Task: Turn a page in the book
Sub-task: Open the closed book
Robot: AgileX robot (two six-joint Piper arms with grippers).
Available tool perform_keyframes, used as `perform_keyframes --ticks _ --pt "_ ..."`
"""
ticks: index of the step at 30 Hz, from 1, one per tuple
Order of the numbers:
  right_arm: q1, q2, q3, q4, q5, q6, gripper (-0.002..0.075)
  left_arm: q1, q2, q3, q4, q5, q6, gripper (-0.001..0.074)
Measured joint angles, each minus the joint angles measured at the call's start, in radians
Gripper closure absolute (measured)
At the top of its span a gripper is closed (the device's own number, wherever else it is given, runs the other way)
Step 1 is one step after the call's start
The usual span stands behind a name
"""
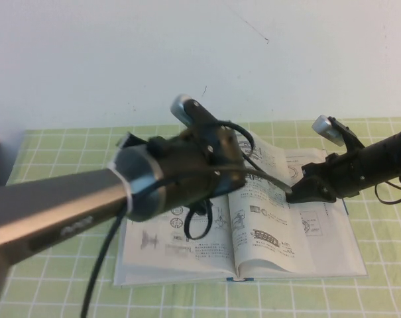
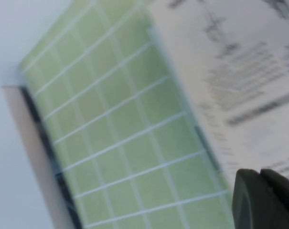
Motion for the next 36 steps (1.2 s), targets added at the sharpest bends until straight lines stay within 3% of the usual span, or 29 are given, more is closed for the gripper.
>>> perform_keyframes --ticks 6,11,21,29,36 --pt "0.000 0.000 0.000 -0.008 0.004 0.002 0.0728 0.093 -0.140 0.000 0.000 0.063 -0.003 0.0738" --pt "0.000 -0.031 0.000 -0.111 0.003 0.036 0.0728 0.152 -0.234 0.000 -0.002 0.038 -0.003 0.0738" --pt "-0.010 -0.160 -0.013 -0.468 -0.037 0.205 0.0728 0.157 -0.267 0.002 -0.150 -0.156 0.038 0.0738" --pt "0.004 -0.355 -0.030 -0.496 -0.057 0.192 0.0728 0.157 -0.223 0.002 -0.220 -0.339 0.062 0.0738" --pt "0.070 -0.375 -0.030 -0.508 -0.053 0.170 0.0728 0.157 -0.111 0.017 -0.273 -0.441 0.096 0.0738"
